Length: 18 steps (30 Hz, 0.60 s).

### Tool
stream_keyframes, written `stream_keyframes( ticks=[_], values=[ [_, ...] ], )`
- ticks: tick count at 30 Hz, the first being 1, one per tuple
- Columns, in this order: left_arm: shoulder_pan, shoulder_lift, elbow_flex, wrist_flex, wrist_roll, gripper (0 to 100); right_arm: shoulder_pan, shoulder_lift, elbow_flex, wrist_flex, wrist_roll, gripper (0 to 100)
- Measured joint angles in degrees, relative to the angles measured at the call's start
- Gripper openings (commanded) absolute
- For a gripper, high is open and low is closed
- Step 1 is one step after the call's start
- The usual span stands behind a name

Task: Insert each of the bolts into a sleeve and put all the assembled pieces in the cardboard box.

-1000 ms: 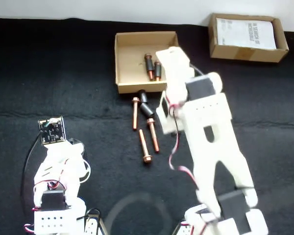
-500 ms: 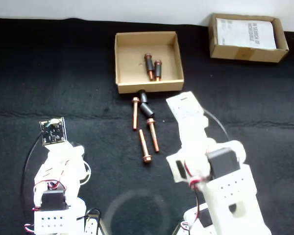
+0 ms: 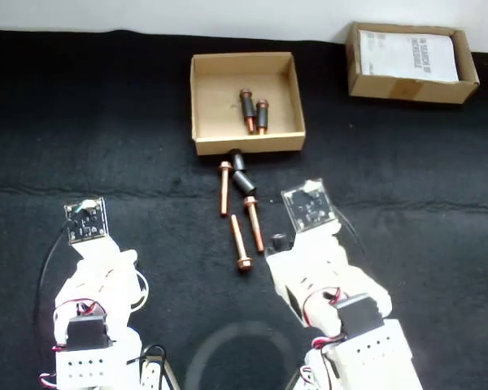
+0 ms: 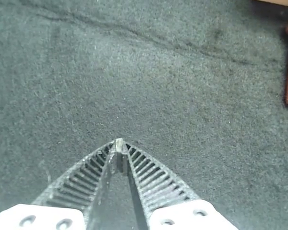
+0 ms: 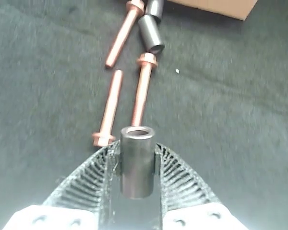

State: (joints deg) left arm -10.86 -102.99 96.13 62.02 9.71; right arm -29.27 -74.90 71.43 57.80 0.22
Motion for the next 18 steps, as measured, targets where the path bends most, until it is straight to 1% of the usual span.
stream_keyframes(
  ticks=[7, 12, 16, 18],
  values=[
    [0.0, 0.0, 0.0, 0.0, -4.3, 1, 0.0, -7.0, 9.9, -10.4, 0.0, 0.6],
    [0.0, 0.0, -0.4, 0.0, -4.7, 1, 4.1, -9.7, 15.2, -17.7, 0.0, 0.6],
    [0.0, 0.0, -0.6, 0.4, -4.7, 1, 6.4, -11.0, 20.0, -26.5, 0.0, 0.6],
    [1.3, 0.0, -0.6, 0.4, -4.7, 1, 6.7, -12.2, 23.5, -32.3, 0.0, 0.6]
  ],
)
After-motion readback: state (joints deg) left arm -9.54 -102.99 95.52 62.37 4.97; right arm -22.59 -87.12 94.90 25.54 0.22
